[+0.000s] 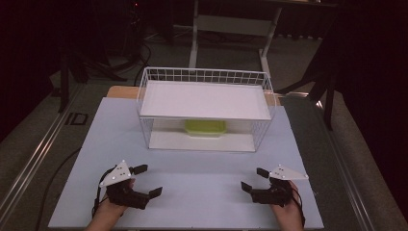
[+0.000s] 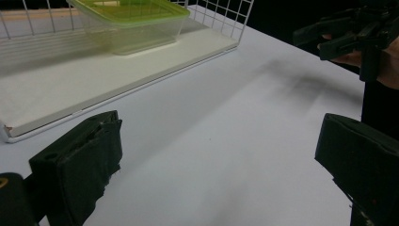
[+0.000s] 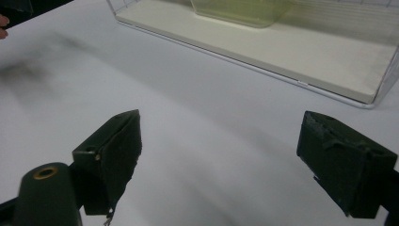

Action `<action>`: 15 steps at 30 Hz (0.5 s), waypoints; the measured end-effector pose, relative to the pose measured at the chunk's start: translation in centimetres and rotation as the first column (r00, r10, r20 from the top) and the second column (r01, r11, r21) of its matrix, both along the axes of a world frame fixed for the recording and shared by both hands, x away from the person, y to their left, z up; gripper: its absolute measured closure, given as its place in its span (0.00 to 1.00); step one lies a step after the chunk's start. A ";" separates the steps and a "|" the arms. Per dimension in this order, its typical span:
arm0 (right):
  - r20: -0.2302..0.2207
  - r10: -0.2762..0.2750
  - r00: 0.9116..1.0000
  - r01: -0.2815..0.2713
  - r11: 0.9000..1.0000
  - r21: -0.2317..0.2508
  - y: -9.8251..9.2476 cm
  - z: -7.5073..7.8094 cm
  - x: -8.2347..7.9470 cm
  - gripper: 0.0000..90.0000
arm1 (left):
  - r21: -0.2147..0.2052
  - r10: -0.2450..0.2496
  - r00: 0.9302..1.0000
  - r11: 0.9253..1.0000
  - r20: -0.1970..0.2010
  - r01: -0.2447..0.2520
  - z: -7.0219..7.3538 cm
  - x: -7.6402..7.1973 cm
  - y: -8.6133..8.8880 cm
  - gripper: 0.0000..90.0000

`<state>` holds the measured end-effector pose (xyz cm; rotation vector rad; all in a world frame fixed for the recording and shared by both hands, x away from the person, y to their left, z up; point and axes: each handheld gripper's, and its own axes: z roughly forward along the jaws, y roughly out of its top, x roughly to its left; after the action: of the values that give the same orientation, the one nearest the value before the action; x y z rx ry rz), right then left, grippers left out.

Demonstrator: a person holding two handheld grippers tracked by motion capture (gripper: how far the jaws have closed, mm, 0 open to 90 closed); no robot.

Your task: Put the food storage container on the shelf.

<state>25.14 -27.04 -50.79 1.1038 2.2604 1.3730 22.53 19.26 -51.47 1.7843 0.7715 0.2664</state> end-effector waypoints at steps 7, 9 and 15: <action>0.038 0.009 0.999 -0.010 1.000 0.027 -0.1 0.3 0.0 0.15 | -0.008 0.011 1.000 1.000 0.011 -0.011 0.0 0.0 0.2 0.02; 0.059 -0.001 0.998 -0.001 1.000 0.029 -0.1 0.4 -0.1 0.15 | -0.007 0.015 1.000 1.000 0.010 -0.015 -0.1 0.1 0.3 0.02; 0.057 0.011 0.998 -0.012 1.000 0.015 0.2 0.2 0.0 0.15 | -0.001 0.010 1.000 1.000 0.012 -0.010 -0.2 0.1 0.2 0.02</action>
<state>25.10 -26.89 -50.59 1.0447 2.2236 1.4099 22.64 19.49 -51.71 1.7765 0.7724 0.2827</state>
